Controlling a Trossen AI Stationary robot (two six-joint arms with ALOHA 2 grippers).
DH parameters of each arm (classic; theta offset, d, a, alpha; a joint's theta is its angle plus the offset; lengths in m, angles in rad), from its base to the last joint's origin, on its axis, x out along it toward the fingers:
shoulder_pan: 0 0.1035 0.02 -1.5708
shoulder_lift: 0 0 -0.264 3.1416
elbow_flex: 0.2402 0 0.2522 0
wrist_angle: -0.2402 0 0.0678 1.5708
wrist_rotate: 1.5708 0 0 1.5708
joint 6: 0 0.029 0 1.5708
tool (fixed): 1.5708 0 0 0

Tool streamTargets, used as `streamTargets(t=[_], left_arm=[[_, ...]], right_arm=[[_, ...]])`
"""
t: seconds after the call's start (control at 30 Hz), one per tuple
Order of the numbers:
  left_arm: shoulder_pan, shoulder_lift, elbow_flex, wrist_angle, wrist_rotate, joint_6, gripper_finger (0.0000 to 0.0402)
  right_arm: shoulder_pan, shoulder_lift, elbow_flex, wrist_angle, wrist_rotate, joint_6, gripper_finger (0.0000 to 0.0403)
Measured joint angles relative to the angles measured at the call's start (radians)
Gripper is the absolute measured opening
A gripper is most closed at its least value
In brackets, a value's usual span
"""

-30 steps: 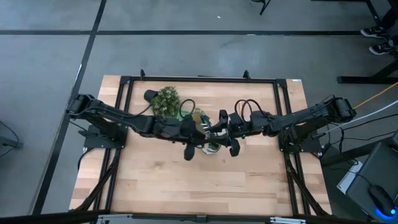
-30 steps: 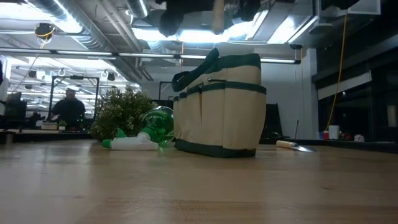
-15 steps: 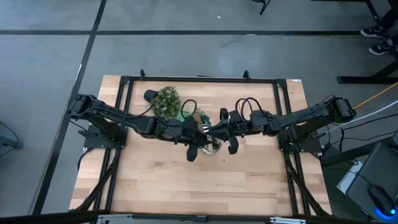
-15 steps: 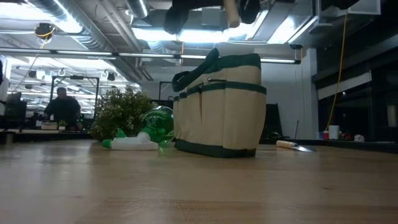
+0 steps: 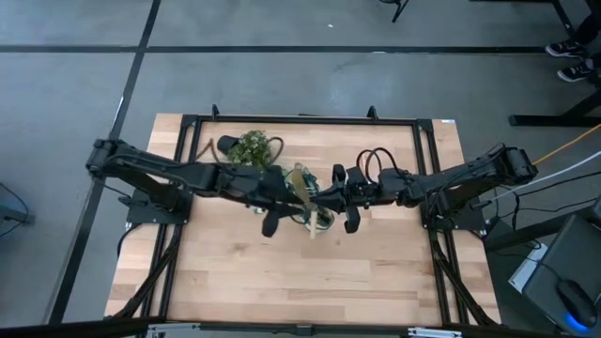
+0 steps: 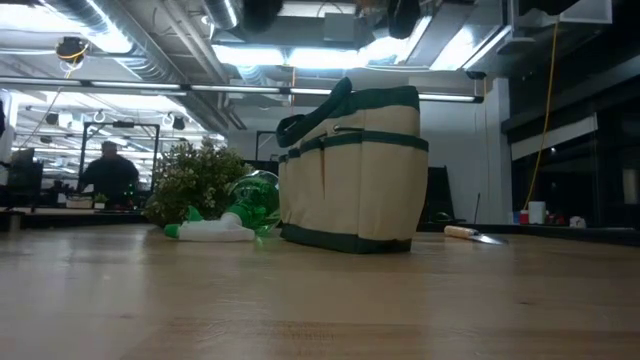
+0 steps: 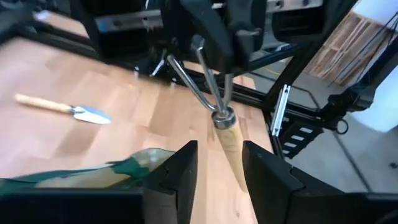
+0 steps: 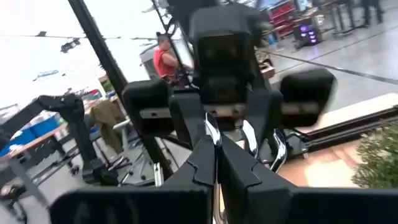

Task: Pick & Place Garden tools in Gardening bag
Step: Put the light brown hand rake into the light brown gardening bag

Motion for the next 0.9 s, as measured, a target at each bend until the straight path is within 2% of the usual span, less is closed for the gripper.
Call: streamTargets(t=[0.17, 0.37, 0.53, 0.67, 0.8, 0.9], left_arm=[[0.003, -0.107, 0.000, -0.083, -0.012, 0.068, 0.0133], [-0.002, -0.212, 0.000, -0.123, 0.041, 0.041, 0.0131], [-0.019, -0.249, 0.000, -0.204, 0.042, 0.102, 0.0129], [-0.037, -0.249, -0.001, -0.247, 0.015, 0.038, 0.0129], [-0.069, -0.262, -0.001, -0.295, 0.074, -0.014, 0.0129], [-0.097, -0.287, -0.001, -0.345, 0.105, -0.051, 0.0129]], right_arm=[[-0.002, 0.000, 0.000, -0.006, 0.060, 0.013, 0.0007], [-0.001, -0.001, 0.000, -0.014, 0.040, -0.095, 0.0007], [-0.007, -0.001, 0.000, -0.067, 0.049, -0.174, 0.0007], [-0.013, -0.001, 0.004, -0.070, 0.062, -0.193, 0.0007], [-0.018, 0.000, 0.100, -0.181, 0.062, -0.267, 0.0007], [-0.028, 0.010, 0.210, -0.401, 0.060, -0.301, 0.0007]])
